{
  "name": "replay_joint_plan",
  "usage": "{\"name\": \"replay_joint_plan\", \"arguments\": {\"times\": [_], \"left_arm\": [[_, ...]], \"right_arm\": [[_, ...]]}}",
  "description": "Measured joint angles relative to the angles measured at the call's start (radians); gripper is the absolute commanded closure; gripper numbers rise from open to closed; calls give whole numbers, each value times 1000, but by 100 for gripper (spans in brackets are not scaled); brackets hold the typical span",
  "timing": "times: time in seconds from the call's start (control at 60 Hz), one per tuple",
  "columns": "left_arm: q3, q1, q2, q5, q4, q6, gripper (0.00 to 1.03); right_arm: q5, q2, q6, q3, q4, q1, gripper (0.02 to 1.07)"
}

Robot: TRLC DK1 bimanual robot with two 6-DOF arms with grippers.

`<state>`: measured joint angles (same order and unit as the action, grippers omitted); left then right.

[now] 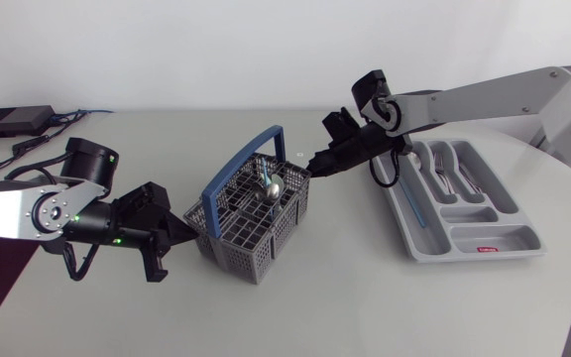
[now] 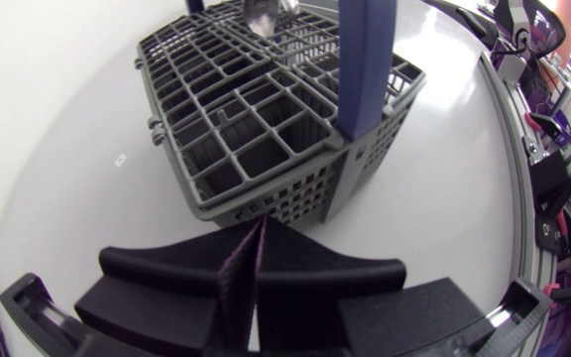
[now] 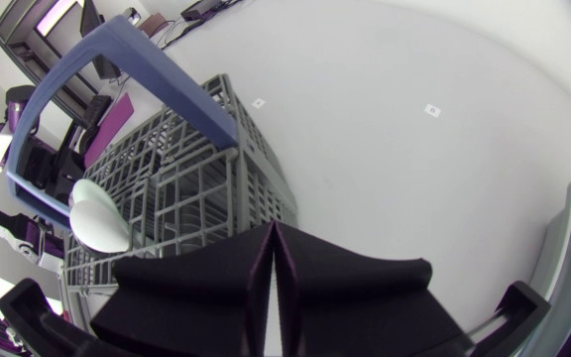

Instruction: Unload the cutlery basket into the drawer organizer.

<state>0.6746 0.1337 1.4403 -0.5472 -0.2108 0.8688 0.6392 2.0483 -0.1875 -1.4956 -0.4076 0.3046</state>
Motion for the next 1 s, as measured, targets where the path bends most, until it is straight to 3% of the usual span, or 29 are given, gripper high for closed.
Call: {"name": "replay_joint_plan", "arguments": {"times": [0.55,1.0], "left_arm": [[234,-11,228,29,64,-35,85],[302,24,278,28,82,-65,84]], "right_arm": [[-5,-283,-23,386,31,-12,101],[-92,-380,-22,499,95,-10,101]]}}
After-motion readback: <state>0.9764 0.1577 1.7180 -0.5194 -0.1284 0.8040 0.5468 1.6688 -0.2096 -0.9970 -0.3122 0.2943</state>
